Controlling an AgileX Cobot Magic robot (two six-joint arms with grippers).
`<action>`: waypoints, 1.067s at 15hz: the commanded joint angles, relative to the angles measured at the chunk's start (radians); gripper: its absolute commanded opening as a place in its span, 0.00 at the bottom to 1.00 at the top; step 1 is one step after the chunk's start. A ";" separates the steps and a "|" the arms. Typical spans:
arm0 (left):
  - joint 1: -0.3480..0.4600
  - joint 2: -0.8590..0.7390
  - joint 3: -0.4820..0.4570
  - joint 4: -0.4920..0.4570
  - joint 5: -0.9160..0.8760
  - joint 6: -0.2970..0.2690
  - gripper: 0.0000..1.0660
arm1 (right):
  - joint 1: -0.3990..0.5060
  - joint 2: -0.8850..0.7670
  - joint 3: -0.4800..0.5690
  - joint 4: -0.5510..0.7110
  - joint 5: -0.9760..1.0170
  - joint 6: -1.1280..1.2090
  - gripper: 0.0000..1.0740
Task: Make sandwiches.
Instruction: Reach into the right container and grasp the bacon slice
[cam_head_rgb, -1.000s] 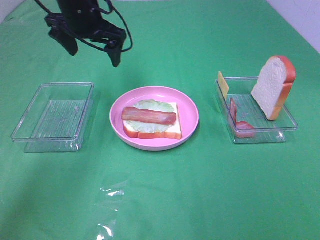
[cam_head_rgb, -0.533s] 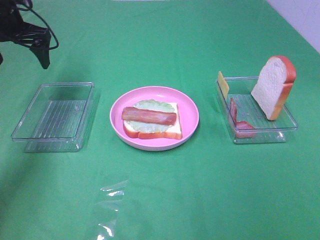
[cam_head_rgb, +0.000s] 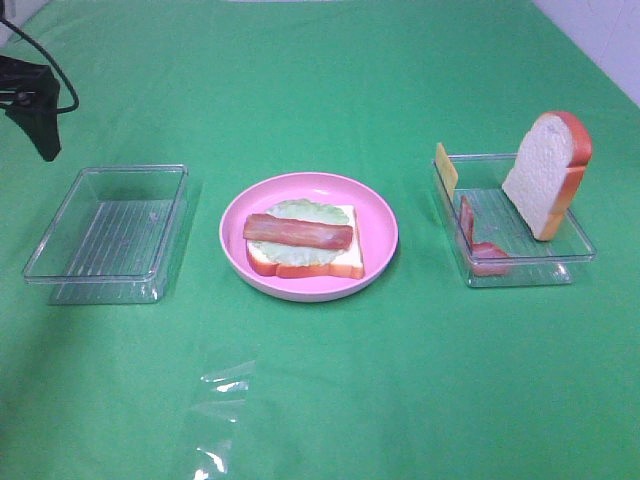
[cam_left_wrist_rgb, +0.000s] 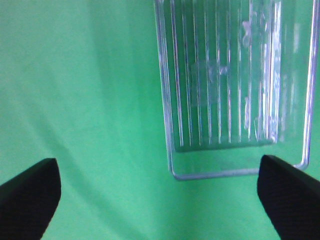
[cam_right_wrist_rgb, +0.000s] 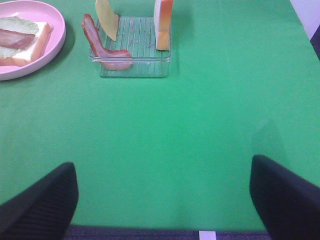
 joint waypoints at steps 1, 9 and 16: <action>0.000 -0.122 0.133 -0.013 0.107 0.003 0.94 | 0.000 -0.027 0.003 0.000 -0.012 -0.008 0.84; -0.001 -0.884 0.713 -0.012 -0.094 -0.020 0.94 | 0.000 -0.027 0.003 0.000 -0.012 -0.008 0.84; -0.001 -1.470 1.007 -0.018 -0.165 0.010 0.94 | 0.000 -0.027 0.003 0.000 -0.012 -0.008 0.84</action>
